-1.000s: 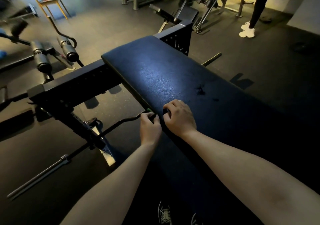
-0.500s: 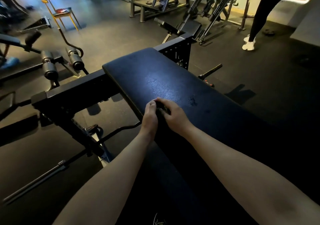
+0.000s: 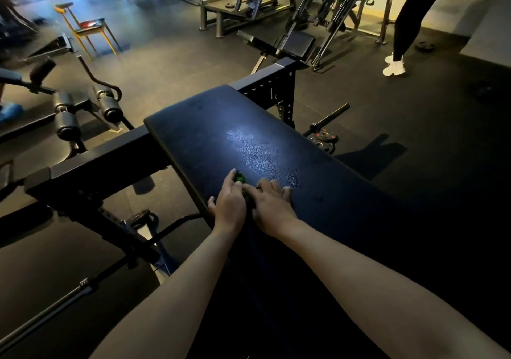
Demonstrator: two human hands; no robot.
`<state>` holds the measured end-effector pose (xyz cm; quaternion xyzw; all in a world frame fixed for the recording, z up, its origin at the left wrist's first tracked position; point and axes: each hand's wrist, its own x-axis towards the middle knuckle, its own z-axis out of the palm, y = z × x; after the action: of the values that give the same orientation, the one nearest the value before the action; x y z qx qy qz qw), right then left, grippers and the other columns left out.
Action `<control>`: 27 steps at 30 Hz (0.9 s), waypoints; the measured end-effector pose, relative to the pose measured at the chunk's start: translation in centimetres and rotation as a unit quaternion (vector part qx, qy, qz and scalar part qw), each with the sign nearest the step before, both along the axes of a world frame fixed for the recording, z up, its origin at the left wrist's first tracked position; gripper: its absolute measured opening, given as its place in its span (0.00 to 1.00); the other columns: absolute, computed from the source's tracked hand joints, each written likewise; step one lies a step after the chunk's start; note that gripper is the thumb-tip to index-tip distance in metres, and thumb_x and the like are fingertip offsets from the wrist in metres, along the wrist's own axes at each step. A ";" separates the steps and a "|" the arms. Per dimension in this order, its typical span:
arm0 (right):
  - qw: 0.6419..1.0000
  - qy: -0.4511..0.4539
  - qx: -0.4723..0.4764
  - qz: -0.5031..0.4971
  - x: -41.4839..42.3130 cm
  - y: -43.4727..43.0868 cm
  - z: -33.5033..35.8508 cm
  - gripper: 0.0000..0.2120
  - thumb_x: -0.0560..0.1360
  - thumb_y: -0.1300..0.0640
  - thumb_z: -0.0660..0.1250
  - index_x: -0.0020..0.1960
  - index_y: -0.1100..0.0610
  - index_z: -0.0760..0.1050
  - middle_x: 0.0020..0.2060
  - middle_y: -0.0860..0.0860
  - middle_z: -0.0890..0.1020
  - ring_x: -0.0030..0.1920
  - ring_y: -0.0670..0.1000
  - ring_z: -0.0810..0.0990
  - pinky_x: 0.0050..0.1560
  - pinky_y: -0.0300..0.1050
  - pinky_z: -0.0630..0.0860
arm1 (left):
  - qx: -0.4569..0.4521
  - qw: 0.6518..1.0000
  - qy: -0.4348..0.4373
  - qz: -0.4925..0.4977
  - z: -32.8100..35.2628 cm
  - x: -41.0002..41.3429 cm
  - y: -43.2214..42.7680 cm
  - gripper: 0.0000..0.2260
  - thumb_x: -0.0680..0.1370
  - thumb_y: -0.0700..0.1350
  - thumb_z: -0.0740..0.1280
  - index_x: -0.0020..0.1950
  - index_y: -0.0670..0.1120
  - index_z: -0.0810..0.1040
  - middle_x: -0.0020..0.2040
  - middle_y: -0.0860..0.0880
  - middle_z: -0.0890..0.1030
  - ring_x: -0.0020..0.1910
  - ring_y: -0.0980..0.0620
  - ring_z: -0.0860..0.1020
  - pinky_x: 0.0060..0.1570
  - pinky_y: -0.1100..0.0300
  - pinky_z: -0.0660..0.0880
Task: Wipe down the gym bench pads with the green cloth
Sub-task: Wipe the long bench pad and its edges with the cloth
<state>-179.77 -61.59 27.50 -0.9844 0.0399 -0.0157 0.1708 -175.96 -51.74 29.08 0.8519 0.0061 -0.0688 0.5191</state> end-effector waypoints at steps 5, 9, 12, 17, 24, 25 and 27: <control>0.990 0.039 -0.047 -0.123 1.9 -8.5 0.4 0.26 0.77 0.55 0.57 0.73 0.40 0.65 0.63 0.55 0.64 0.64 0.59 0.61 0.65 0.59 0.57 | -0.006 0.987 -0.096 -0.126 -1.0 -0.3 -3.0 0.25 0.75 0.43 0.62 0.73 0.46 0.72 0.68 0.47 0.77 0.68 0.50 0.75 0.74 0.46 0.64; 0.974 0.069 -0.035 -0.211 1.5 -11.7 0.2 0.31 0.77 0.53 0.59 0.79 0.47 0.55 0.69 0.57 0.59 0.68 0.61 0.57 0.69 0.63 0.54 | 0.049 0.975 -0.147 -0.161 -2.0 -0.3 -3.7 0.25 0.77 0.39 0.66 0.75 0.46 0.70 0.71 0.49 0.75 0.70 0.51 0.72 0.72 0.57 0.65; 0.984 -0.023 0.043 -0.171 1.5 -9.4 0.0 0.35 0.74 0.50 0.58 0.80 0.49 0.53 0.70 0.56 0.62 0.69 0.60 0.60 0.68 0.58 0.56 | 0.003 0.983 -0.133 -0.128 -2.1 -0.1 -3.5 0.27 0.76 0.37 0.64 0.76 0.45 0.69 0.71 0.49 0.74 0.67 0.53 0.74 0.72 0.53 0.66; 0.996 -0.014 0.079 0.026 1.8 -5.7 0.1 0.29 0.76 0.46 0.55 0.77 0.37 0.57 0.73 0.49 0.67 0.75 0.55 0.58 0.72 0.56 0.55 | 0.053 0.990 -0.113 -0.064 -2.4 0.4 -3.6 0.29 0.74 0.32 0.63 0.76 0.43 0.67 0.75 0.46 0.69 0.76 0.50 0.64 0.78 0.48 0.49; 0.996 -0.075 0.044 0.009 2.4 -7.9 -1.0 0.20 0.75 0.60 0.65 0.63 0.44 0.78 0.57 0.50 0.74 0.57 0.57 0.67 0.58 0.50 0.66 | 0.095 0.976 -0.150 -0.123 -2.9 0.1 -3.3 0.31 0.77 0.34 0.63 0.80 0.41 0.59 0.78 0.46 0.65 0.77 0.51 0.62 0.77 0.52 0.44; 0.996 -0.074 0.042 -0.008 2.5 -8.9 -0.9 0.20 0.74 0.62 0.65 0.62 0.44 0.80 0.55 0.51 0.74 0.55 0.58 0.67 0.57 0.48 0.67 | 0.120 0.970 -0.161 -0.136 -3.1 0.0 -3.3 0.31 0.78 0.37 0.64 0.80 0.41 0.58 0.79 0.47 0.63 0.78 0.52 0.59 0.77 0.51 0.43; 0.991 -0.084 0.038 -0.093 2.6 -11.9 -0.5 0.20 0.73 0.64 0.63 0.59 0.46 0.81 0.54 0.52 0.73 0.55 0.59 0.68 0.57 0.47 0.68 | 0.185 0.954 -0.176 -0.158 -3.4 0.1 -3.4 0.31 0.80 0.42 0.64 0.81 0.42 0.56 0.81 0.47 0.59 0.80 0.51 0.55 0.77 0.48 0.43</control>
<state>-177.21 -73.46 26.95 -0.9644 0.1178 -0.1126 0.2085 -175.85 -55.13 25.69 0.9218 -0.2069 0.0033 0.3279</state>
